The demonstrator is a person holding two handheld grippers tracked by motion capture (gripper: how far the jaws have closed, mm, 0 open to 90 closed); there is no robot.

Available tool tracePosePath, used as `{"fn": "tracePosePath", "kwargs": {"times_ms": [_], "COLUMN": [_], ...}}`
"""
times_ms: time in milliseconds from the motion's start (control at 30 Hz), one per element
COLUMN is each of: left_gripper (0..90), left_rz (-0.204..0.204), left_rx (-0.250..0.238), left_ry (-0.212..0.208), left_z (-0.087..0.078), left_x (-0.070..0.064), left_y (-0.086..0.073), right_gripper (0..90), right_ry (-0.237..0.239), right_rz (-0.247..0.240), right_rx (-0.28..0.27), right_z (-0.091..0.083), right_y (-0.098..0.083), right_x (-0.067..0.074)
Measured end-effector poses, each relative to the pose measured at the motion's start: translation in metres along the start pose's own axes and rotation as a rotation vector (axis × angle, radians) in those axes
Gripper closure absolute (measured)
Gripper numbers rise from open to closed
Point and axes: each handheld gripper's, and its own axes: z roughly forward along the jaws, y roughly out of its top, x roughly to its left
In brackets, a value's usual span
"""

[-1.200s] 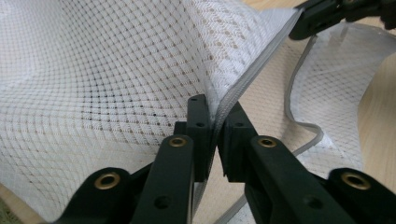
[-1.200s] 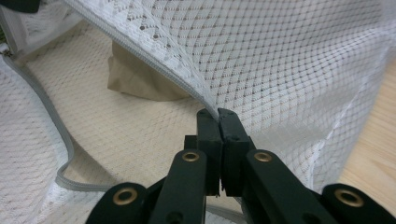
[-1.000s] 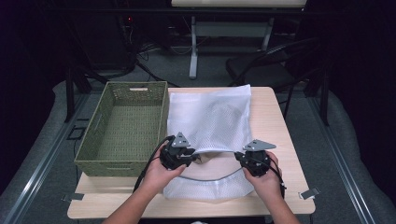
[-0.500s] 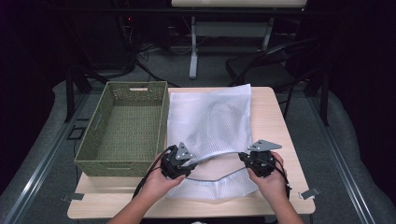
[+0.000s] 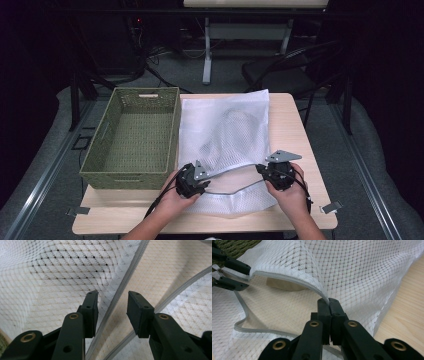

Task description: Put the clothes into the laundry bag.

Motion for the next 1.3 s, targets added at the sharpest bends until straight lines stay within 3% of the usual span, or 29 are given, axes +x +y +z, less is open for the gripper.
{"fn": "tracePosePath", "kwargs": {"times_ms": [300,467,667,833,933,1067,1300], "left_gripper": [58.0,68.2,88.1,89.3,89.4,89.5,89.6], "left_rz": [-0.014,-0.003,-0.009,-0.040,-0.038,-0.030,0.005], "left_rx": [0.002,0.015,0.022,0.023,0.031,0.027,0.079], "left_ry": [0.042,0.055,0.011,-0.026,-0.048,-0.071,-0.112], "left_z": [0.012,0.014,0.012,0.008,0.002,-0.010,-0.014], "left_x": [-0.001,0.001,0.004,0.004,0.003,0.001,-0.003], "left_y": [-0.001,-0.002,-0.002,-0.001,0.000,0.001,-0.003], "right_gripper": [88.9,88.9,88.9,88.9,88.9,88.9,88.9], "right_ry": [0.005,0.005,0.003,0.003,0.006,0.004,0.024], "right_rz": [0.000,0.003,-0.003,0.007,0.001,-0.002,0.019], "right_rx": [0.004,0.007,0.009,0.017,0.027,0.051,0.116], "right_z": [0.002,0.001,0.000,-0.001,-0.002,-0.003,0.001], "right_y": [0.000,0.000,0.000,-0.004,-0.005,-0.010,-0.027], "right_x": [0.000,-0.001,-0.002,-0.004,-0.004,-0.005,-0.006]}}
